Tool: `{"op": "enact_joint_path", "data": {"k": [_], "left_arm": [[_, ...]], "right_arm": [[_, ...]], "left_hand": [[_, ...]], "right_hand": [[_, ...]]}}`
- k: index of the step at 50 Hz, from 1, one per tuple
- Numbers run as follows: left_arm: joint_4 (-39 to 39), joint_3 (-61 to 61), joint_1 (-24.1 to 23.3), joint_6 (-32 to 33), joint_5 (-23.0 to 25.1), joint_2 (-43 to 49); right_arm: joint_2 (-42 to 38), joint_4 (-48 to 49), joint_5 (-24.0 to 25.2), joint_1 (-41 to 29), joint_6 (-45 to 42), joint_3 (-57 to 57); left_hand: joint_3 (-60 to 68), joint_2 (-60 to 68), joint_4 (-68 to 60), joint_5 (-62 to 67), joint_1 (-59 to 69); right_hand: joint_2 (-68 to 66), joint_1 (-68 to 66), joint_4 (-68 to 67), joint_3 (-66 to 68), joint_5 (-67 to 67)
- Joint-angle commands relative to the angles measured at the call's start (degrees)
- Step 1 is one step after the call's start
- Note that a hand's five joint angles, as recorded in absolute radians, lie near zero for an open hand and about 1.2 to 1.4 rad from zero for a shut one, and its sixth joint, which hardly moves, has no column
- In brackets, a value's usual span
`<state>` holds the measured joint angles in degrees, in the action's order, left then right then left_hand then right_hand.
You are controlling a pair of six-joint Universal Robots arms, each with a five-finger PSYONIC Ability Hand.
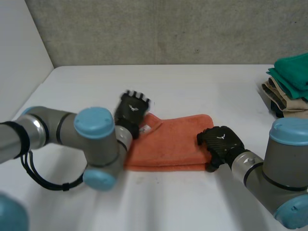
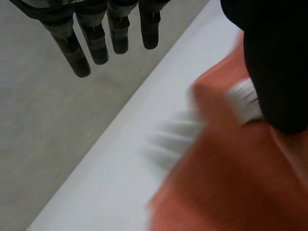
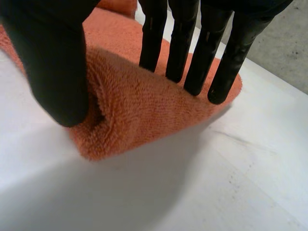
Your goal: Fold the laundry.
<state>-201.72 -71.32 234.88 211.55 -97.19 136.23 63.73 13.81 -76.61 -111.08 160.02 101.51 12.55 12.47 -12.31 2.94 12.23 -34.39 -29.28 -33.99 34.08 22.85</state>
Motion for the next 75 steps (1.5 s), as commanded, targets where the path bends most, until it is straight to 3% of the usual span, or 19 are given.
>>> {"op": "enact_joint_path", "data": {"k": [1, 9, 12, 15, 19, 29, 34, 39, 44, 47, 50, 51, 53, 58, 59, 63, 69, 75], "left_arm": [[1.2, 8.0, 9.4, 5.7, -17.2, 4.4], [0.8, -2.5, 8.0, 4.2, -6.1, -2.4], [0.9, -4.6, 7.1, 3.0, -5.9, -4.5], [0.9, -7.1, 5.5, 1.8, -5.8, -6.6], [1.1, -9.9, 4.4, 1.4, -5.9, -9.6], [1.1, -18.1, 4.4, 0.5, -5.2, -19.1], [1.1, -20.2, 4.6, -3.1, -5.2, -23.3], [1.1, -21.5, 5.2, -7.2, -5.0, -26.1], [1.2, -22.0, 6.3, -9.0, -5.0, -27.4], [1.1, -22.6, 7.2, -9.0, -5.0, -27.5], [1.1, -22.7, 7.3, -9.0, -5.0, -27.3], [1.1, -22.7, 7.3, -9.0, -5.0, -27.3], [1.1, -22.6, 7.3, -9.1, -5.0, -27.1], [0.8, -22.0, 6.5, -9.1, -4.9, -26.8], [0.8, -21.8, 6.1, -9.1, -4.7, -26.9], [0.8, -20.5, 1.6, -10.1, -2.9, -26.7], [1.5, -20.0, -1.9, -12.7, -0.6, -26.5], [3.9, -19.8, -2.8, -13.7, 0.2, -22.4]], "right_arm": [[-0.2, 0.4, -0.2, -0.9, -0.1, -0.2], [-0.3, 0.4, -0.7, -0.9, -0.2, -0.1], [-0.4, 0.4, -1.3, -0.7, -0.2, 0.0], [-0.4, 0.8, -2.2, -0.2, -1.1, 0.6], [0.6, 1.3, -2.9, 0.2, -2.7, 1.7], [6.8, 1.5, -8.8, 3.1, -26.2, 2.1], [7.9, 2.9, -8.6, -2.7, -33.8, -2.5], [6.1, 7.4, -4.9, -14.7, -34.4, -8.1], [-4.7, 10.4, 5.7, -24.1, -36.1, -11.3], [-8.5, 10.6, 8.7, -27.6, -36.6, -13.0], [-8.7, 10.9, 8.2, -28.6, -35.1, -13.4], [-8.6, 11.0, 7.1, -28.5, -32.4, -13.6], [-8.5, 10.9, 5.3, -28.1, -28.0, -13.7], [-3.6, 10.3, 0.9, -23.0, -7.3, -11.5], [0.0, 10.3, 0.1, -21.1, 0.5, -10.3], [5.6, 8.0, 0.3, -17.5, 15.3, -9.3], [6.0, -4.0, -0.2, -12.0, 19.5, -14.1], [-2.1, -15.4, -0.4, -11.3, 18.6, -23.7]], "left_hand": [[1.7, 1.8, -2.0, 1.3, 2.0], [0.5, 0.6, -0.8, 0.1, 0.8], [0.5, 0.6, -0.8, 0.1, 0.8], [0.5, 0.6, -0.8, 0.1, 0.8], [-0.5, -0.4, 0.2, -0.9, -0.2], [-1.2, -1.1, 0.9, -1.6, -0.8], [-1.0, -0.9, 0.7, -1.4, -0.7], [-1.0, -0.9, 0.7, -1.4, -0.7], [-0.8, -0.7, 0.6, -1.2, -0.5], [-0.7, -0.6, 0.4, -1.0, -0.3], [-0.7, -0.6, 0.4, -1.0, -0.3], [-0.8, -0.7, 0.6, -1.2, -0.5], [-1.0, -0.9, 0.7, -1.4, -0.7], [-1.3, -1.2, 1.1, -1.7, -1.0], [-1.3, -1.2, 1.1, -1.7, -1.0], [-1.0, -0.9, 0.7, -1.4, -0.7], [-0.5, -0.4, 0.2, -0.9, -0.2], [-0.3, -0.2, 0.1, -0.7, 0.0]], "right_hand": [[-11.0, -16.1, -11.4, 11.3, 12.5], [-15.9, -21.0, -16.3, 16.2, 17.4], [-22.1, -27.2, -22.5, 22.4, 23.6], [-44.3, -49.4, -44.6, 44.6, 45.8], [-45.6, -50.7, -46.0, 45.9, 47.2], [-45.6, -50.7, -46.0, 45.9, 47.2], [-45.6, -50.7, -46.0, 45.9, 47.2], [-45.6, -50.7, -46.0, 45.9, 47.2], [-45.6, -50.7, -46.0, 45.9, 47.2], [-45.6, -50.7, -46.0, 45.9, 47.2], [-45.6, -50.7, -46.0, 45.9, 47.2], [-13.7, -18.8, -14.1, 14.0, 15.2], [24.4, 19.3, 24.0, -24.1, -22.8], [24.4, 19.3, 24.0, -24.1, -22.8], [24.4, 19.3, 24.0, -24.1, -22.8], [24.4, 19.3, 24.0, -24.1, -22.8], [24.4, 19.3, 24.0, -24.1, -22.8], [24.4, 19.3, 24.0, -24.1, -22.8]]}}
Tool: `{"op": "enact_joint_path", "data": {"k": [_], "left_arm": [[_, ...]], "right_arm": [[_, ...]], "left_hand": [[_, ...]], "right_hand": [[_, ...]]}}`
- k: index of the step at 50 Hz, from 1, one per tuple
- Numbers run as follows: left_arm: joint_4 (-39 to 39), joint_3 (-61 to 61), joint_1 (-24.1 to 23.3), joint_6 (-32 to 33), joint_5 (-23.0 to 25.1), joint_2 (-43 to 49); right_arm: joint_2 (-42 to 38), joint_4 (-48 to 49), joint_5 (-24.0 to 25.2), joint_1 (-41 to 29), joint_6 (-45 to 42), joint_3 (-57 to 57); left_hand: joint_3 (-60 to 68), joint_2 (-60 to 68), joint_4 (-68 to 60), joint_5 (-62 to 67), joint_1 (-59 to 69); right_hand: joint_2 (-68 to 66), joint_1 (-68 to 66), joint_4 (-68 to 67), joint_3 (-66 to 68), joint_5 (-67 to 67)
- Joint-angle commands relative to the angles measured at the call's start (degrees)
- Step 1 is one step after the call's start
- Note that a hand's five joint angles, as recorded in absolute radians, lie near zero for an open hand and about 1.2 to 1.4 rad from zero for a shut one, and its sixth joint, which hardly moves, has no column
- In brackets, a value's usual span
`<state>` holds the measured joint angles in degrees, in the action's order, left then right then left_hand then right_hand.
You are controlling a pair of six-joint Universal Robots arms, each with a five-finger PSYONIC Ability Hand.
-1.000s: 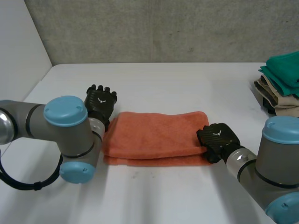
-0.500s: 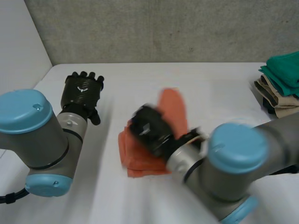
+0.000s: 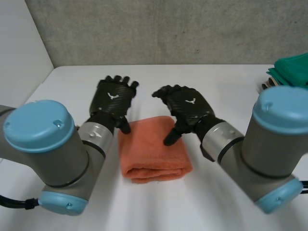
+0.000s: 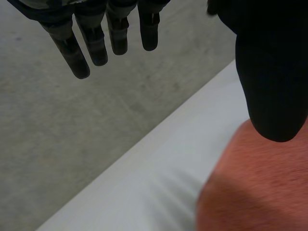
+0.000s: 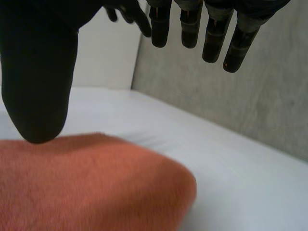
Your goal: Fold the laundry.
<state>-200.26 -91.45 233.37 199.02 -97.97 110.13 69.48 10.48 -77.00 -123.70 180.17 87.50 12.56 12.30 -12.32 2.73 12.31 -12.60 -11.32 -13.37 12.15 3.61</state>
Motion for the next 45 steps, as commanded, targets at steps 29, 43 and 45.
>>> {"op": "enact_joint_path", "data": {"k": [29, 43, 45], "left_arm": [[14.8, 8.9, 1.9, 0.6, 6.3, 2.4], [24.7, 8.9, 6.3, 0.0, 39.9, -8.0], [25.0, 8.8, 6.6, -0.1, 40.1, -8.4]], "right_arm": [[-6.4, -14.9, -6.6, 0.7, -17.8, -11.3], [-2.3, 6.3, -5.9, -6.0, -23.3, 11.6], [-4.7, 9.6, -6.0, -7.1, -25.1, 12.9]], "left_hand": [[0.3, 0.6, -0.6, 0.2, 0.6], [1.7, 2.0, -1.9, 1.5, 1.9], [1.7, 2.0, -1.9, 1.5, 1.9]], "right_hand": [[2.6, 1.3, 3.4, -2.2, -3.6], [2.6, 1.3, 3.4, -2.2, -3.6], [2.6, 1.3, 3.4, -2.2, -3.6]]}}
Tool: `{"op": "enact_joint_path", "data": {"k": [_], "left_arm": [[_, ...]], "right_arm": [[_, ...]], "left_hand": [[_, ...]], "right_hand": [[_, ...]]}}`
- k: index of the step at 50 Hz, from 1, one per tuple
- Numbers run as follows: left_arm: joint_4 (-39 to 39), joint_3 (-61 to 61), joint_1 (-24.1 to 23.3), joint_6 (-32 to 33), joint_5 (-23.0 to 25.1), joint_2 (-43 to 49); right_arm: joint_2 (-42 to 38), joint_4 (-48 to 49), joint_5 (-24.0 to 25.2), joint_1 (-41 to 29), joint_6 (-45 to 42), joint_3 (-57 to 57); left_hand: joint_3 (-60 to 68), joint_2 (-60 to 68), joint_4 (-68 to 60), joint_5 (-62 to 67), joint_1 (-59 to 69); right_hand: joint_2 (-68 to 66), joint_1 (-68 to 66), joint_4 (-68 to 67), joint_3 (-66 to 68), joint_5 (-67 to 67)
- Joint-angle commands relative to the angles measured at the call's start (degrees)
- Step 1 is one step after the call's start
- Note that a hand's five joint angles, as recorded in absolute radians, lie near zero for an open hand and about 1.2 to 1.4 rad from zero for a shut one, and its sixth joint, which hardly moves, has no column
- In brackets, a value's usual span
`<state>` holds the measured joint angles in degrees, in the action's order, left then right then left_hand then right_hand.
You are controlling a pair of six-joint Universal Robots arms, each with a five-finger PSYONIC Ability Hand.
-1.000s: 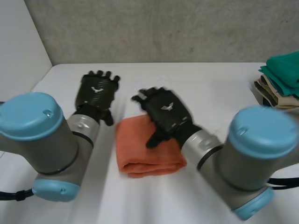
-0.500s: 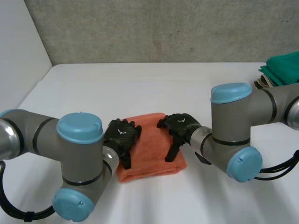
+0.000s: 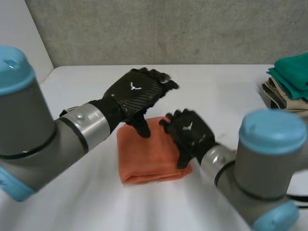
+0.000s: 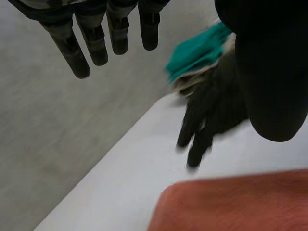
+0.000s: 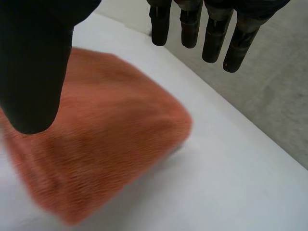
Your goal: Fold the laundry.
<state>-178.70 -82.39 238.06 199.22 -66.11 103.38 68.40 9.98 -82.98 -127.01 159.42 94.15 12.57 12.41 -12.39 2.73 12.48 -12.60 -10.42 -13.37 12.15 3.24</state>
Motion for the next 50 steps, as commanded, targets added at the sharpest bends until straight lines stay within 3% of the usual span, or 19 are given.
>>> {"op": "enact_joint_path", "data": {"k": [1, 8, 19, 34, 39, 46, 50], "left_arm": [[3.4, -0.2, 1.9, -0.3, 8.3, -1.8], [3.4, -0.5, 1.6, -0.3, 7.9, -1.8], [3.4, -0.5, 1.6, -0.3, 7.9, -1.5], [3.4, -0.5, 2.0, -0.3, 7.6, -1.6], [3.4, -0.6, 2.0, -0.4, 7.6, -1.8], [3.4, -0.5, 2.2, -0.3, 7.5, -1.9], [3.4, -0.5, 2.6, -0.4, 7.5, -2.6]], "right_arm": [[-4.8, 11.5, 0.0, -4.2, -5.3, 6.4], [-12.1, 17.4, -0.6, -4.5, -9.1, 4.1], [-17.8, 17.9, -0.3, -4.4, -9.2, -4.3], [-21.5, 16.4, 1.6, -4.4, -7.4, -12.8], [-23.8, 15.9, 5.1, -4.3, -6.2, -16.2], [-23.6, 12.1, 5.3, -3.0, -4.2, -18.6], [-18.9, 8.6, 5.2, 2.5, -4.6, -16.8]], "left_hand": [[1.7, 1.8, -1.9, 1.5, 1.8], [1.3, 1.5, -1.5, 1.2, 1.4], [1.3, 1.5, -1.5, 1.2, 1.4], [1.3, 1.5, -1.5, 1.2, 1.4], [1.5, 1.7, -1.7, 1.4, 1.6], [1.5, 1.7, -1.7, 1.4, 1.6], [1.7, 1.8, -1.9, 1.5, 1.8]], "right_hand": [[2.6, 0.4, 3.4, -2.2, -3.2], [2.6, 0.4, 3.4, -2.2, -3.2], [2.2, 0.0, 3.0, -1.7, -2.8], [-34.5, -36.6, -33.7, 34.9, 33.8], [-67.4, -69.5, -66.6, 67.8, 66.7], [-67.4, -69.6, -66.6, 67.8, 66.8], [-67.4, -69.6, -66.6, 67.8, 66.8]]}}
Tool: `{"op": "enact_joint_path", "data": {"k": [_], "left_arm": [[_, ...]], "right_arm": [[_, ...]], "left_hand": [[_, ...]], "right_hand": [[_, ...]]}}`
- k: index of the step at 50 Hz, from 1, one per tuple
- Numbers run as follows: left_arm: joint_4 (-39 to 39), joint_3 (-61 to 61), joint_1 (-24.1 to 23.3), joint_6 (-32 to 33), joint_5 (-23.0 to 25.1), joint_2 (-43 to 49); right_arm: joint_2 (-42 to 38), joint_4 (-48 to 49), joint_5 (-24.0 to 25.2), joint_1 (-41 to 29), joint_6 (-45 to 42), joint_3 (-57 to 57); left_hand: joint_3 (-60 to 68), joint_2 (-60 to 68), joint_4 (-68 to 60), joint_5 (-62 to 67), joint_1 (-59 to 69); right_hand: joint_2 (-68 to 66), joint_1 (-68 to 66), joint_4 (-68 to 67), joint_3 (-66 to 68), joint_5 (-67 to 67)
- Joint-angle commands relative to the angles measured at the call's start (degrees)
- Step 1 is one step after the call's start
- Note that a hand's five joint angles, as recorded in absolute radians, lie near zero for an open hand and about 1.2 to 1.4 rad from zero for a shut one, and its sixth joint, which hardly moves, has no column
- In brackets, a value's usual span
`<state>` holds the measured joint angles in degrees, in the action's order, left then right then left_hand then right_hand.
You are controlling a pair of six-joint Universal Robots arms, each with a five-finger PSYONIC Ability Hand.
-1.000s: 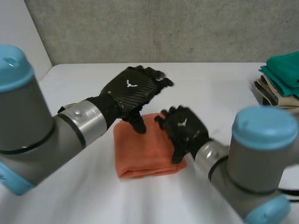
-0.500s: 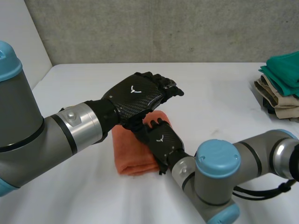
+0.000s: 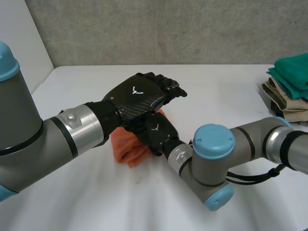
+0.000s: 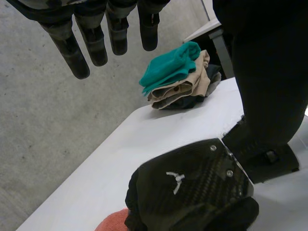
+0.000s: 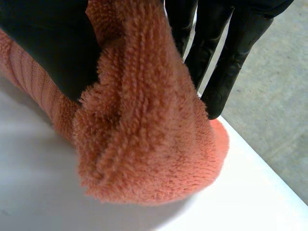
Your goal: Fold the laundry.
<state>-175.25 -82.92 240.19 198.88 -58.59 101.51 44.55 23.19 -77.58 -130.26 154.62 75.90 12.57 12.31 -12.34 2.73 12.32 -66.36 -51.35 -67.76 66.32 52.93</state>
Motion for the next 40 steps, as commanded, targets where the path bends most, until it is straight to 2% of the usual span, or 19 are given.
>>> {"op": "enact_joint_path", "data": {"k": [1, 7, 16, 19, 23, 27, 32, 35, 40], "left_arm": [[0.0, 0.0, 0.8, -0.1, -0.2, -1.2], [0.0, 0.0, 2.3, -0.9, -1.7, -2.6], [0.0, 0.0, 3.0, -1.7, -1.8, -3.2], [0.0, 0.0, 3.1, -1.7, -1.8, -3.1], [0.0, 0.0, 3.1, -1.7, -1.8, -3.1], [0.0, 0.0, 3.1, -1.7, -1.8, -3.1], [0.0, 0.0, 3.0, -1.7, -1.8, -3.2], [0.0, 0.0, 2.9, -1.7, -1.8, -3.1], [0.0, -0.1, 2.7, -1.7, -1.9, -3.1]], "right_arm": [[6.8, -6.6, -0.2, 8.1, -0.2, 2.4], [11.4, -9.5, 1.9, 15.0, -2.7, 6.0], [13.4, -7.9, 14.5, 25.1, -10.5, 4.2], [13.7, -7.1, 16.2, 26.5, -10.3, 0.4], [13.7, -6.1, 16.4, 28.2, -7.1, -8.3], [14.3, -5.2, 16.6, 31.3, 1.9, -18.3], [13.2, 0.9, 16.8, 39.0, 12.4, -29.9], [12.0, 4.6, 17.1, 41.0, 14.5, -32.8], [8.5, 11.8, 18.9, 48.1, 17.4, -34.8]], "left_hand": [[1.7, 1.9, -1.9, 1.5, 1.9], [1.5, 1.8, -1.7, 1.4, 1.8], [1.5, 1.8, -1.7, 1.4, 1.8], [1.5, 1.8, -1.7, 1.4, 1.8], [1.7, 1.9, -1.9, 1.5, 1.9], [1.7, 1.9, -1.9, 1.5, 1.9], [1.7, 1.9, -1.9, 1.5, 1.9], [1.7, 1.9, -1.9, 1.5, 1.9], [1.7, 1.9, -1.9, 1.5, 1.9]], "right_hand": [[-13.6, -28.7, -12.2, 13.7, 17.1], [-13.6, -28.7, -12.2, 13.7, 17.1], [-13.6, -28.7, -12.2, 13.7, 17.1], [-13.6, -28.7, -12.2, 13.7, 17.1], [-13.6, -28.7, -12.2, 13.7, 17.1], [-13.6, -28.7, -12.2, 13.7, 17.1], [-13.6, -28.7, -12.2, 13.7, 17.1], [-13.6, -28.7, -12.2, 13.7, 17.1], [-13.6, -28.7, -12.2, 13.7, 17.1]]}}
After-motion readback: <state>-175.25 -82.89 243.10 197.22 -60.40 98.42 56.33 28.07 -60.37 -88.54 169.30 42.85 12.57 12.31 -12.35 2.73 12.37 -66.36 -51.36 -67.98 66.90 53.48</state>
